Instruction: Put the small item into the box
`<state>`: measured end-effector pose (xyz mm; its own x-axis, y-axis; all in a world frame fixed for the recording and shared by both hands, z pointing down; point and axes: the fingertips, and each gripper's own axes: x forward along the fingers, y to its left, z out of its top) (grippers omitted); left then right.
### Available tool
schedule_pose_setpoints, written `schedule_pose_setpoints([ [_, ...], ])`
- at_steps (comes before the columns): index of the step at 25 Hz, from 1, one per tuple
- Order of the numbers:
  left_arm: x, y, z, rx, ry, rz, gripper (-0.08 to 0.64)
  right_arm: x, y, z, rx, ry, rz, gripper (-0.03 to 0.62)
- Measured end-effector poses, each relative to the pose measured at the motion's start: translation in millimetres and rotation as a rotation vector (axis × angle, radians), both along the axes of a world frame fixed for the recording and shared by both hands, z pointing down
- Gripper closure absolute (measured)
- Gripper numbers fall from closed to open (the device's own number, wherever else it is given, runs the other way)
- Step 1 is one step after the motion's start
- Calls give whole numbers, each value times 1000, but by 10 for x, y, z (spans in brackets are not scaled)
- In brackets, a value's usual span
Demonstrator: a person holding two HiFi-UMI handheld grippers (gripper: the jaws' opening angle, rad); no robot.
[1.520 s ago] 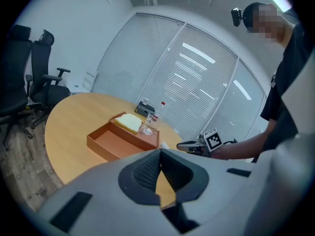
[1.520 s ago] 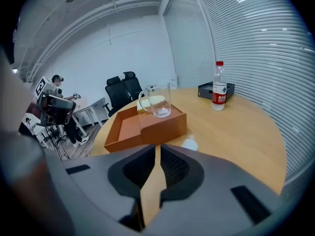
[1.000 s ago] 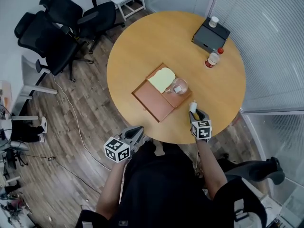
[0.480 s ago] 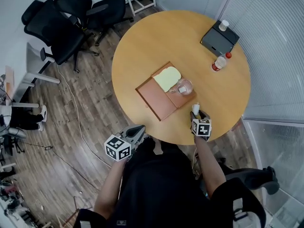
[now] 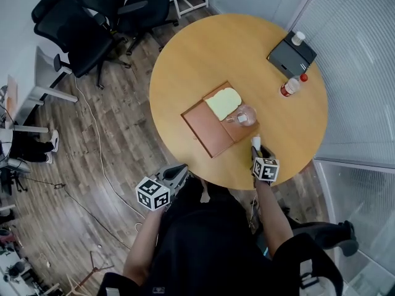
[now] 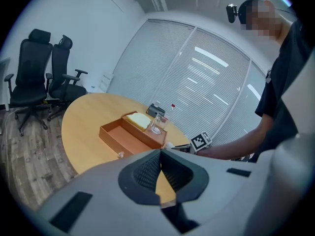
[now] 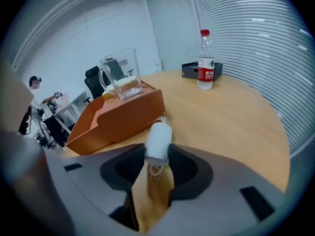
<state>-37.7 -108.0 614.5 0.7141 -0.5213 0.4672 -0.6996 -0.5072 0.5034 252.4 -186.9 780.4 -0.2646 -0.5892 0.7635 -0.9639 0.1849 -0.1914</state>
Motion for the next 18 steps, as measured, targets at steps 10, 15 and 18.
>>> schedule_pose_setpoints([
  [10, -224, -73, 14, 9, 48, -58, 554, -483, 136, -566, 100, -43, -94, 442],
  [15, -320, -56, -23, 7, 66, -56, 554, -762, 191, -805, 149, -47, -141, 442],
  [18, -351, -65, -14, 6, 76, -54, 554, -999, 165, -890, 187, -20, -227, 442],
])
